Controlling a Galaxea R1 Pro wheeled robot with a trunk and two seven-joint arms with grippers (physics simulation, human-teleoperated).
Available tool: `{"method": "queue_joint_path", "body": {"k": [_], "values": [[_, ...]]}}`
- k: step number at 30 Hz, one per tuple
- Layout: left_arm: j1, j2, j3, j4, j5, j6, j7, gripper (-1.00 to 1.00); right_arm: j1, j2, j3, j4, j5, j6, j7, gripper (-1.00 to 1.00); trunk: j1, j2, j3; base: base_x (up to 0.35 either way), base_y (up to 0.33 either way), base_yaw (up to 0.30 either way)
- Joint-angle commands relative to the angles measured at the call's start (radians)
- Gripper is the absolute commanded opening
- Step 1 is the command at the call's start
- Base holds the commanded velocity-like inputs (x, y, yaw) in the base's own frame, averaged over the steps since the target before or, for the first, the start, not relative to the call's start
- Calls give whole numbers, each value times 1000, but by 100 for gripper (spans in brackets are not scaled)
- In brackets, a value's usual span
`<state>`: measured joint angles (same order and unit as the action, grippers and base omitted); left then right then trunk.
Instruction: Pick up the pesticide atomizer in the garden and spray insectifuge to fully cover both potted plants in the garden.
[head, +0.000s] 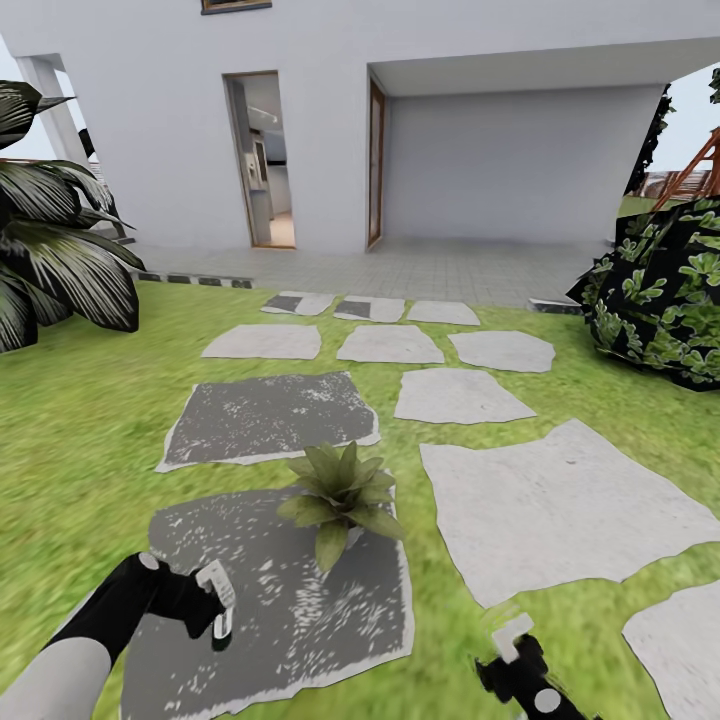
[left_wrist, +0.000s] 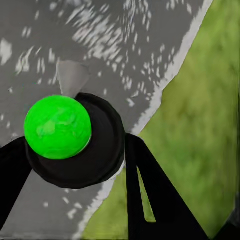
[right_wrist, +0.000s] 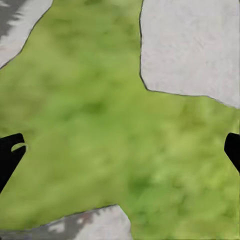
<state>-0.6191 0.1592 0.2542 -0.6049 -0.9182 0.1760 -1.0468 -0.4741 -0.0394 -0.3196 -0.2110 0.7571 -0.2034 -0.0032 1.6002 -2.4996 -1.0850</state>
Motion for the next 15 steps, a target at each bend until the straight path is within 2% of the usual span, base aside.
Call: {"method": "queue_joint_path", "body": {"k": [1,3,4,6,8,13,15], "values": [[-1,-1,3,-3,-6,46,-8,-100,0,-1,-44,26,10,-5,-71,100,0,0,-1,0,0,0],[-14,0,2,-3,-16,115,-10,-100,1,-2,-111,58,2,-5,-165,100,0,0,-1,0,0,0],[-22,0,1,-3,-24,156,-12,-100,1,-2,-161,69,-18,-5,-201,100,0,0,-1,0,0,0],[-31,0,2,-3,-39,207,-14,-100,2,-2,-240,77,-64,-4,-227,100,0,0,-1,0,0,0],[-43,-2,2,-4,-54,260,-25,-100,2,-2,-280,77,-93,-3,-237,100,0,0,-1,0,0,0],[-101,-13,1,-3,-72,406,-61,-100,2,-8,-297,73,-104,-2,-241,100,0,0,-1,0,0,0],[-116,-20,-11,-5,-78,444,-67,-100,2,-10,-297,73,-105,-2,-242,100,0,0,-1,0,0,0]]}}
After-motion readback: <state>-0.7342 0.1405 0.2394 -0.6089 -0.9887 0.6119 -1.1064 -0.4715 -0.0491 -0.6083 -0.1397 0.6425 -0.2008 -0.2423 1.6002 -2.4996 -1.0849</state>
